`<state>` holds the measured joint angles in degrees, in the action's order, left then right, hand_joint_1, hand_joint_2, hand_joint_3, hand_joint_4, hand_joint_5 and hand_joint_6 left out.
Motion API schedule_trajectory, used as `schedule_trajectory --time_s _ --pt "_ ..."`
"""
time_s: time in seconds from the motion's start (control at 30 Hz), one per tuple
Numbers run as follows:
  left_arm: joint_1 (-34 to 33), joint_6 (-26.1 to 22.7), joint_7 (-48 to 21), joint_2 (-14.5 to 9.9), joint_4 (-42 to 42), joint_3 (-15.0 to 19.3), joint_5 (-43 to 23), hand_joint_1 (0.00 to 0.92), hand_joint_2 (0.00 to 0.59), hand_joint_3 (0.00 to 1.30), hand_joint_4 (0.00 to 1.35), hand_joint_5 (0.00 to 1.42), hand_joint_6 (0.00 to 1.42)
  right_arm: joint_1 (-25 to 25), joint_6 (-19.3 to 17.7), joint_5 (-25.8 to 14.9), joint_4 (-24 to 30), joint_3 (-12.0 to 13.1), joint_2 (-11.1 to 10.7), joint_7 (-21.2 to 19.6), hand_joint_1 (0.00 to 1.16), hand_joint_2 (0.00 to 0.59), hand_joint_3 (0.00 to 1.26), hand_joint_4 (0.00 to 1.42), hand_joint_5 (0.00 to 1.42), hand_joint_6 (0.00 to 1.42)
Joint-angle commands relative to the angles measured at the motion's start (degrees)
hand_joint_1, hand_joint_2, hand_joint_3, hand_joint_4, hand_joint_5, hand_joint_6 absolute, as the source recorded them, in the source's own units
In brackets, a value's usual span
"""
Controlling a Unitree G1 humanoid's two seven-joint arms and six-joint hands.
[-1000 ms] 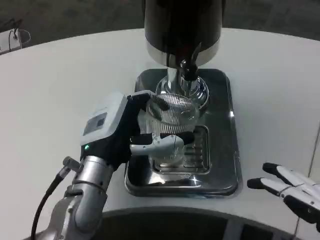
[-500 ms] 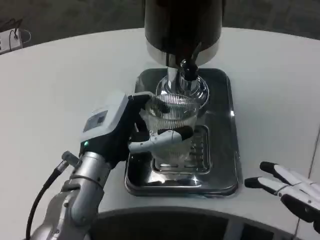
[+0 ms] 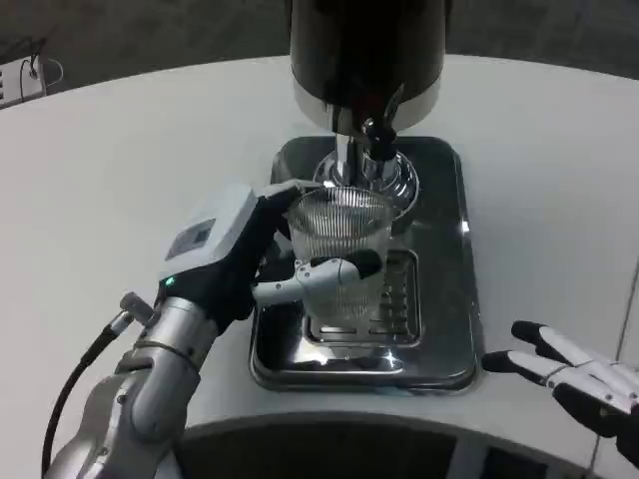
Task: Grasp the cup under the faucet to collect the drink, then remove the cup.
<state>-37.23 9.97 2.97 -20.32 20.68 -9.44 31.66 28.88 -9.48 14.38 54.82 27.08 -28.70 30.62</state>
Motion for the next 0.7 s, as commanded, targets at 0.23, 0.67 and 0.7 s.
schedule_trajectory --time_s 0.23,0.67,0.7 --pt "-2.84 0.38 -4.76 -0.45 1.81 -1.39 -1.89 0.109 0.024 0.09 0.00 0.08 0.31 -1.04 2.15 0.75 0.20 -1.52 -0.76 0.38 0.43 0.499 0.16 0.00 0.07 0.14" --pt "-0.06 6.03 -4.54 -1.68 -0.75 0.99 -6.78 0.095 0.027 0.05 0.00 0.05 0.27 -1.95 3.99 1.38 0.55 -3.15 -1.09 0.39 0.43 0.499 0.17 0.00 0.09 0.15" --pt "0.20 6.23 -4.57 -1.88 -1.05 1.14 -7.08 0.095 0.027 0.06 0.00 0.05 0.27 -2.13 4.16 1.46 0.59 -3.38 -1.12 0.39 0.43 0.499 0.17 0.00 0.09 0.15"
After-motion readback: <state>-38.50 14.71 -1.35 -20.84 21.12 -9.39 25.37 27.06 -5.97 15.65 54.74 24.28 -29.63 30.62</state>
